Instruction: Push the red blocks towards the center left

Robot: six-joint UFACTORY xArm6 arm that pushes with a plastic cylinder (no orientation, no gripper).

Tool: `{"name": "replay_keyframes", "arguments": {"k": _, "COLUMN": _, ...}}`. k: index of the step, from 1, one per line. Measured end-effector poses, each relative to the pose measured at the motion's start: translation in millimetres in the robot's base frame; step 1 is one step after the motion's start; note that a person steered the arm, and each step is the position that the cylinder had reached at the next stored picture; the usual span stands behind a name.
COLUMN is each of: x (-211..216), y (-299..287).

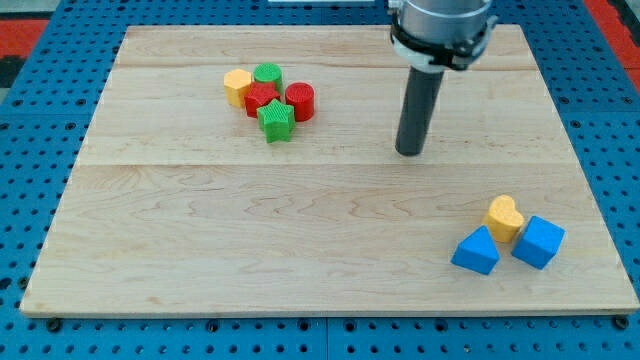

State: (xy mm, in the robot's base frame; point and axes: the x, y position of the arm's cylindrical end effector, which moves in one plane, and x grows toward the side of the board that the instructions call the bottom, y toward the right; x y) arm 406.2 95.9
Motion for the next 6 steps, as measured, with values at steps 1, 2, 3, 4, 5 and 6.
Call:
{"name": "replay_keyframes", "arguments": {"k": 1, "x": -31, "y": -54}}
{"name": "replay_keyframes", "arguments": {"k": 2, "x": -68, "y": -104}}
{"name": "replay_keyframes", "arguments": {"k": 3, "x": -74, "y": -155}}
{"name": "replay_keyframes", "arguments": {"k": 4, "x": -63, "y": -181}}
{"name": "replay_keyframes", "arguments": {"k": 5, "x": -55, "y": -199}}
{"name": "replay_keyframes", "arguments": {"k": 6, "x": -53, "y": -221}}
